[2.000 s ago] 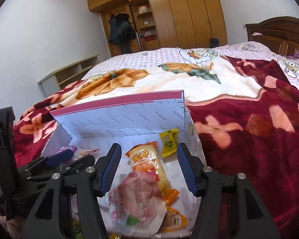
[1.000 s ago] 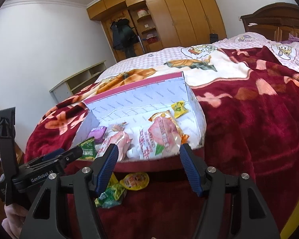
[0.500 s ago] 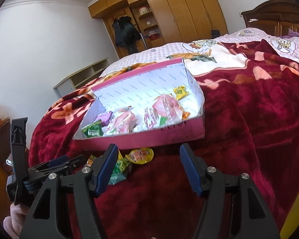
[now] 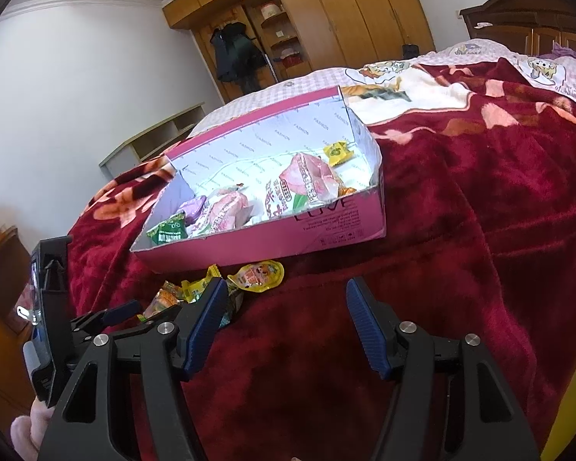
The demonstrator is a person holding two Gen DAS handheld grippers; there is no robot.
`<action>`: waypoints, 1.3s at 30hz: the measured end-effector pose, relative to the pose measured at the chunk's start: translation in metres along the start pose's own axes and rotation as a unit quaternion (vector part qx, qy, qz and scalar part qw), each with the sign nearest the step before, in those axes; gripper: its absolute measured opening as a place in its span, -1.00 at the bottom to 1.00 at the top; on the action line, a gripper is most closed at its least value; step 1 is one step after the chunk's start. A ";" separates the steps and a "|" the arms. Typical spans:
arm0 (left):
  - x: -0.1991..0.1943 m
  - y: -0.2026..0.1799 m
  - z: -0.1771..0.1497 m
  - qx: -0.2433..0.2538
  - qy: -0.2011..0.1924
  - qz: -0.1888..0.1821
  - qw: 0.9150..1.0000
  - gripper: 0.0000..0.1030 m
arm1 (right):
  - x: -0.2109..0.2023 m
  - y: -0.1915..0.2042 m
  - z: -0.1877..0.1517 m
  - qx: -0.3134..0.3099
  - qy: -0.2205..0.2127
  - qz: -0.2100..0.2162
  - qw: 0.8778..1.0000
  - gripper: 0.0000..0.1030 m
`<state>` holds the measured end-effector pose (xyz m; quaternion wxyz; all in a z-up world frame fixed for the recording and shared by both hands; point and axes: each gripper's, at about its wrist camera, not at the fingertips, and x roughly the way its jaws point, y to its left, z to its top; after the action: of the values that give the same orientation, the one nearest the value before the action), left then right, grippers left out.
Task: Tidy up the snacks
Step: 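Move both tools to the blanket and grasp the gummy candy packet with the left tool, then grasp the green snack bag with the right tool while the left tool holds the gummy packet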
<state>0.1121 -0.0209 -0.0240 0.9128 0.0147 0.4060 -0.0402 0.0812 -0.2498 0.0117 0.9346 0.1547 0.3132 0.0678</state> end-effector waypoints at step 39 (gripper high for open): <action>0.005 0.034 -0.008 -0.044 -0.025 -0.036 0.998 -0.14 | 0.038 0.046 -0.022 -0.030 0.069 0.026 0.997 0.28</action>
<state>0.1126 0.0128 -0.0331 0.9203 -0.0411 0.3851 -0.0553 0.0961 -0.1924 -0.0112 0.9127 0.1297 0.3708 0.1124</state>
